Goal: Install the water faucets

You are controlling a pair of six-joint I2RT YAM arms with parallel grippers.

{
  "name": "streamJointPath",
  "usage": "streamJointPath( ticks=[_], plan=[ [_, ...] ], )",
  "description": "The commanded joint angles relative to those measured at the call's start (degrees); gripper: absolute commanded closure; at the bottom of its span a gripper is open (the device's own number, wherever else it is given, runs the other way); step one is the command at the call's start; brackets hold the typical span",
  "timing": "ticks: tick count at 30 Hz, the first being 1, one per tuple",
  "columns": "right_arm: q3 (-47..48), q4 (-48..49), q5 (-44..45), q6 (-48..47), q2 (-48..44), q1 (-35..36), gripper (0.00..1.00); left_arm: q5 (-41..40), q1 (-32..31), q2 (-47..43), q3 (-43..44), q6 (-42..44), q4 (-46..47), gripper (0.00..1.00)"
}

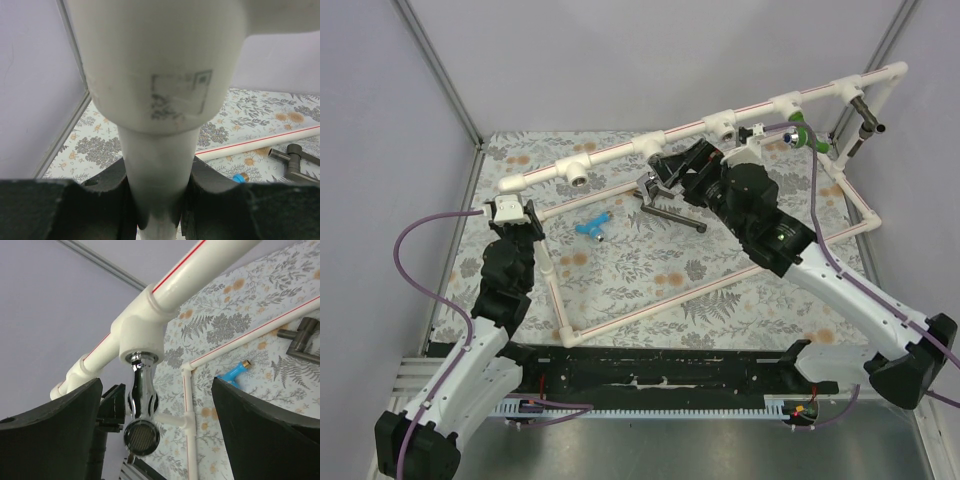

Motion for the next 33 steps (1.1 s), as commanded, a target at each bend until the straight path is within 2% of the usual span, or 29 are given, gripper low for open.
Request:
streamJointPath(
  ticks=[1, 5, 7, 10, 11, 13, 14, 17, 22, 28, 33],
  plan=[
    [4.4, -7.1, 2.9, -11.1, -4.7, 0.4, 0.02, 0.1, -0.3, 0.3, 1.4, -1.6, 2.0, 0.98],
    [8.8, -17.7, 6.9, -14.4, -5.6, 0.4, 0.02, 0.4, -0.2, 0.6, 1.7, -1.6, 1.7, 0.98],
    [11.2, -19.8, 4.0, -20.4, -6.0, 0.4, 0.02, 0.4, -0.2, 0.8, 1.9, -1.6, 1.4, 0.98],
    [7.8, -14.6, -5.4, -28.2, -10.7, 0.4, 0.02, 0.6, -0.2, 1.0, 2.2, -1.6, 1.1, 0.98],
    [2.7, -9.1, -5.9, -29.9, -13.5, 0.3, 0.02, 0.5, -0.3, 1.1, 2.1, -3.1, 1.1, 0.98],
    [-5.8, 3.6, -12.5, -37.4, -17.3, 0.4, 0.02, 0.7, -0.2, 1.4, 2.3, -3.1, 1.1, 0.98],
    [-4.9, 2.4, -12.6, -40.3, -16.9, 0.4, 0.02, 0.7, -0.1, 1.5, 2.4, -3.1, 0.8, 0.98],
    [7.5, -12.6, -14.7, -53.0, -11.4, 0.6, 0.02, 0.5, -0.2, 1.4, 2.5, -2.7, 0.5, 0.98],
    [9.7, -20.1, -18.7, -77.9, -10.6, 0.7, 0.02, 0.5, -0.3, 1.4, 2.6, -2.6, 0.3, 0.98],
    [14.5, -29.5, -15.2, -97.9, -7.7, 2.4, 0.02, 0.6, -0.2, 1.8, 2.8, -2.6, 0.0, 0.98],
    [9.4, -20.2, -0.9, -118.9, -5.3, 11.1, 0.02, 0.8, -0.2, 2.3, 3.0, -2.7, -0.5, 0.98]
  ],
)
